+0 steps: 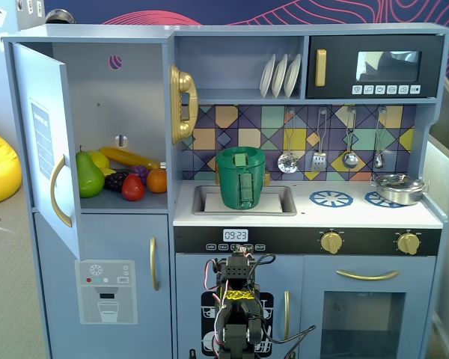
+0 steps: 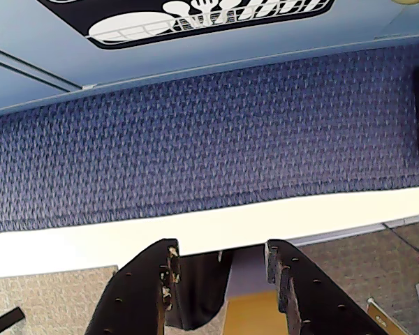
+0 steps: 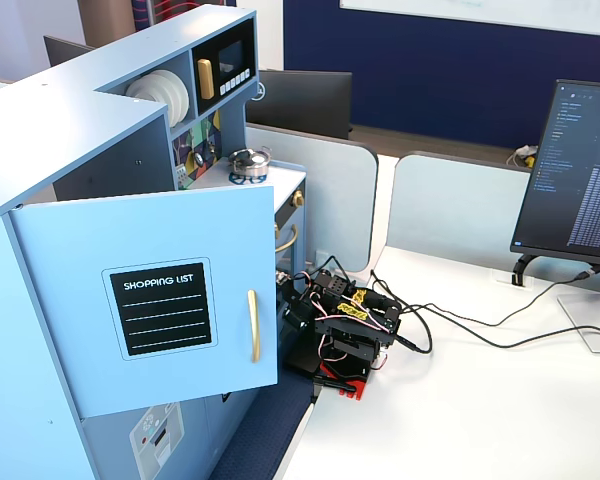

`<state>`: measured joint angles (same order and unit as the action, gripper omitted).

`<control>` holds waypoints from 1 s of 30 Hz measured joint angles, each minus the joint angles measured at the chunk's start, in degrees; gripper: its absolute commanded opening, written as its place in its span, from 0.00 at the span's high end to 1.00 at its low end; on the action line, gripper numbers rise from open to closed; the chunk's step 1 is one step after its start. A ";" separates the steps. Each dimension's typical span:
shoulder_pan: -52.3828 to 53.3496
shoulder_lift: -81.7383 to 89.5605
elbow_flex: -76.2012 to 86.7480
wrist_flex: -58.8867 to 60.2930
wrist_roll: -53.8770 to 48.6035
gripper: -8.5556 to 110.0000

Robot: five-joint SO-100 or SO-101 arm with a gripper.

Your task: Close the left cabinet door

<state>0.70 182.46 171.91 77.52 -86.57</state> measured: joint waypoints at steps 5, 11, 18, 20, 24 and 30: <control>1.23 0.00 0.00 0.00 0.00 0.93; 1.23 0.00 0.00 0.00 0.00 0.93; -14.85 0.00 -0.26 -0.97 7.47 0.93; -26.37 -0.70 -1.67 -2.81 11.60 0.93; -50.19 -4.92 -7.12 -13.18 12.66 0.93; -79.28 -15.38 -16.35 -32.08 -1.41 0.93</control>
<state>-78.57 167.08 155.57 45.44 -87.98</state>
